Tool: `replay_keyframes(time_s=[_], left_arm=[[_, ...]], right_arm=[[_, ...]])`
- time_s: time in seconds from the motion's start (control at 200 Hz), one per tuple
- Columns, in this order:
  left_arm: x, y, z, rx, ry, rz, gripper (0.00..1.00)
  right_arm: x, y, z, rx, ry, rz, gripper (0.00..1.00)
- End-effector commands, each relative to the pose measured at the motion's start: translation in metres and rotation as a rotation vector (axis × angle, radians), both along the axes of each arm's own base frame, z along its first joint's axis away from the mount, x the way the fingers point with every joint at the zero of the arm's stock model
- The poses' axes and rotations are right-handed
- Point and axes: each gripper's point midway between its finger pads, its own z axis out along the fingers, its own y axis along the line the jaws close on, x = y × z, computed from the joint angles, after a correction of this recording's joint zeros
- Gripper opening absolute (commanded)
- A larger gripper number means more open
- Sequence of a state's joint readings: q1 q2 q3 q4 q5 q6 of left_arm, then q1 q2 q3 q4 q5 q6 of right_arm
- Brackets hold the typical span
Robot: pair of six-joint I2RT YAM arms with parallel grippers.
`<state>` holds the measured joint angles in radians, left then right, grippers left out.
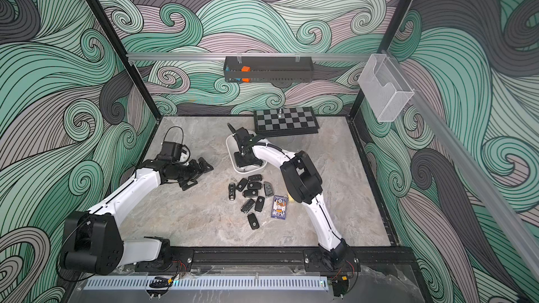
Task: Place the car key into the storage box
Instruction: Place the car key in the storage box.
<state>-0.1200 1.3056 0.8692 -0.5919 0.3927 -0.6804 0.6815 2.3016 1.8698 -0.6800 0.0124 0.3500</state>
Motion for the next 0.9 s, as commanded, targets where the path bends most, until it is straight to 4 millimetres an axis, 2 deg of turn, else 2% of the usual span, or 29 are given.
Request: replay_keyframes(time_s=[0.0, 0.27, 0.455, 0.55, 0.695, 0.765, 0.841, 0.896], left_arm=[[-0.016, 0.008, -0.006, 0.054, 0.042, -0.033, 0.98], [-0.025, 0.014, -0.016, 0.114, 0.101, -0.076, 0.97], [-0.026, 0.014, -0.018, 0.117, 0.122, -0.081, 0.97], [-0.026, 0.013, -0.017, 0.12, 0.122, -0.082, 0.97], [-0.029, 0.013, -0.015, 0.147, 0.126, -0.089, 0.96], [-0.031, 0.01, -0.015, 0.161, 0.129, -0.098, 0.96], [-0.034, 0.008, -0.014, 0.179, 0.133, -0.105, 0.96], [-0.036, 0.007, -0.013, 0.196, 0.132, -0.106, 0.95]], right_arm=[[0.008, -0.013, 0.0, -0.101, -0.043, -0.015, 0.33], [0.021, -0.028, -0.01, -0.281, -0.102, 0.011, 0.37], [0.024, -0.022, -0.002, -0.293, -0.133, 0.049, 0.48], [0.027, -0.016, 0.012, -0.265, -0.154, 0.056, 0.54], [0.027, -0.009, 0.051, -0.186, -0.193, 0.051, 0.57], [0.023, -0.009, 0.07, -0.156, -0.207, 0.047, 0.63], [0.016, -0.013, 0.09, -0.128, -0.222, 0.041, 0.77], [0.009, -0.018, 0.101, -0.115, -0.227, 0.034, 0.93]])
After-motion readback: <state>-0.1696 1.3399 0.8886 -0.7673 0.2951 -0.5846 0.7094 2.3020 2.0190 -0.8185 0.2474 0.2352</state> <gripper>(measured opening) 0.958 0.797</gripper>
